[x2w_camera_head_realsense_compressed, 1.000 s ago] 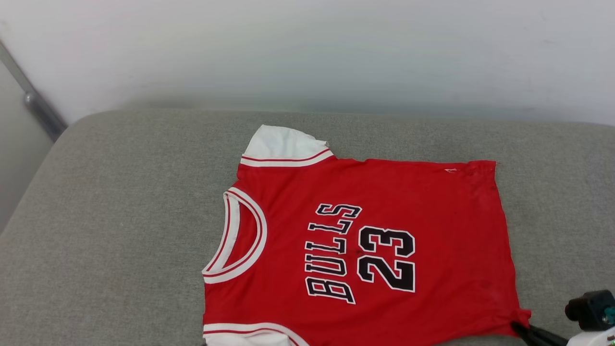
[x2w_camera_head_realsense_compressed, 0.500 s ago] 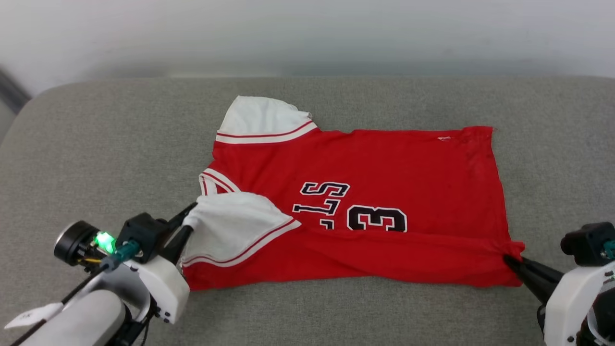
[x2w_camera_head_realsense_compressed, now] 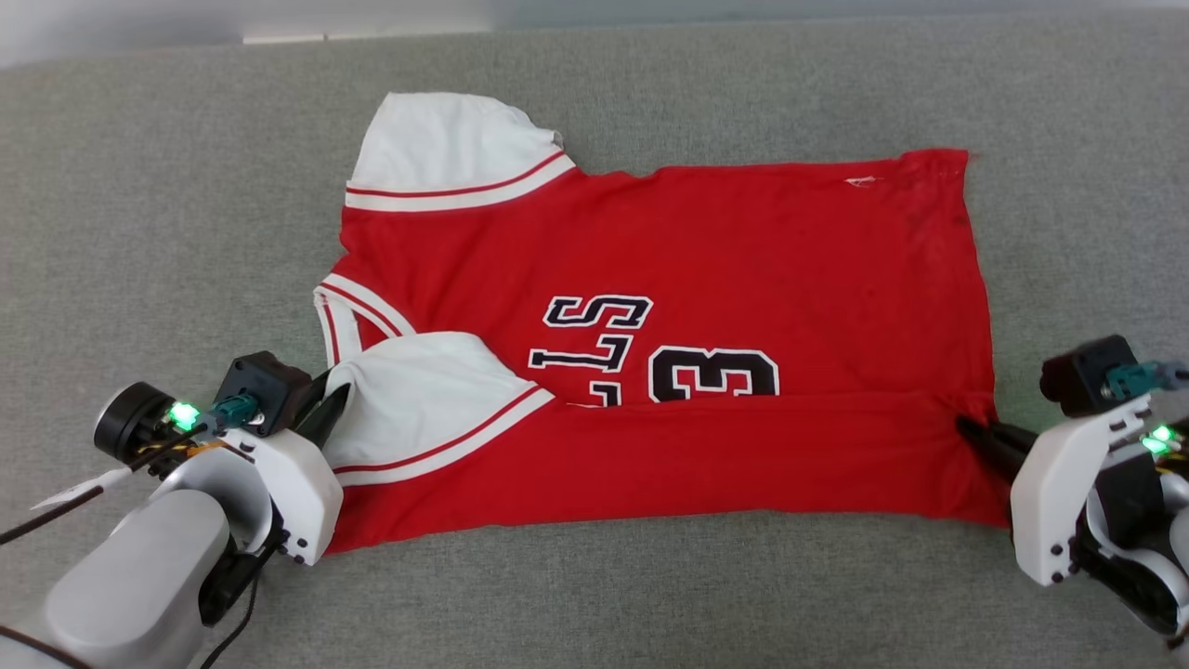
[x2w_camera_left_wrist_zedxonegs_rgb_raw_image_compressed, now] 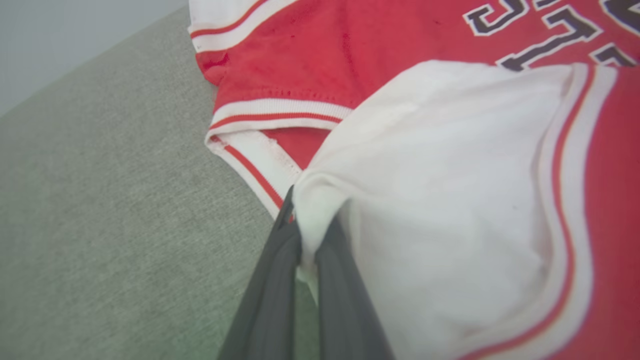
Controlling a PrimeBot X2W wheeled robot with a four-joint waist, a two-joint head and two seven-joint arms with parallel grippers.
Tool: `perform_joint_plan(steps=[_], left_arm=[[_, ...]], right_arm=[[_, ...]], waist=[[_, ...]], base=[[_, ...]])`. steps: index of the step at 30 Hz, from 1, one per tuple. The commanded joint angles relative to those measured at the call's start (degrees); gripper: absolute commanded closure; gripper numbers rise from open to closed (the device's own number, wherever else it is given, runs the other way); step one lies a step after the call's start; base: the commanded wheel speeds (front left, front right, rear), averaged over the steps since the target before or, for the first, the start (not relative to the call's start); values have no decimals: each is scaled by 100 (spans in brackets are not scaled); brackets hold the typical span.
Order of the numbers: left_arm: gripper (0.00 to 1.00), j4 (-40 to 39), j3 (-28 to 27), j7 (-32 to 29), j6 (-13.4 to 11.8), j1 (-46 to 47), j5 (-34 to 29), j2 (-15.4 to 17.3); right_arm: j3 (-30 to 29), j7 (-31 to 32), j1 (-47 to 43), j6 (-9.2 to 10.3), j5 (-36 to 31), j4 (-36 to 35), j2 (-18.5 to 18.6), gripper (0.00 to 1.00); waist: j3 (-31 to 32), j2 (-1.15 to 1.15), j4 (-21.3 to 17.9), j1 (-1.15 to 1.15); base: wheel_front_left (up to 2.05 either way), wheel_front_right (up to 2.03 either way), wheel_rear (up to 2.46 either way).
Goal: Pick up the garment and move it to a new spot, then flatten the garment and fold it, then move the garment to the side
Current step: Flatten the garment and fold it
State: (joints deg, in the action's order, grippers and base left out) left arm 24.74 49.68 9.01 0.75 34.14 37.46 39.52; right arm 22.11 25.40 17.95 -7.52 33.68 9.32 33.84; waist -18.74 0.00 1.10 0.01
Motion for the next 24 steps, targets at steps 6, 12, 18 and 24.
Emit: perform_joint_plan(steps=[6, 12, 18, 24], left_arm=[[100, 898, 147, 227, 343, 190, 38, -374], [0, 1293, 137, 385, 482, 431, 55, -480], [0, 984, 262, 35, 614, 729, 117, -124], [0, 306, 629, -1190, 654, 974, 391, 325]], right_arm=[[396, -233, 286, 9, 88, 576, -94, 100], [431, -528, 275, 5, 208, 466, -17, 0], [257, -732, 11, 5, 204, 73, 164, 0], [-15, -795, -212, 5, 123, -142, 149, 0]], waist=[[-86, 0, 2, -1], [229, 0, 117, -1], [600, 0, 241, -1], [808, 0, 335, -1]], base=[[0, 0, 0], [0, 0, 0], [0, 0, 0], [0, 0, 0]])
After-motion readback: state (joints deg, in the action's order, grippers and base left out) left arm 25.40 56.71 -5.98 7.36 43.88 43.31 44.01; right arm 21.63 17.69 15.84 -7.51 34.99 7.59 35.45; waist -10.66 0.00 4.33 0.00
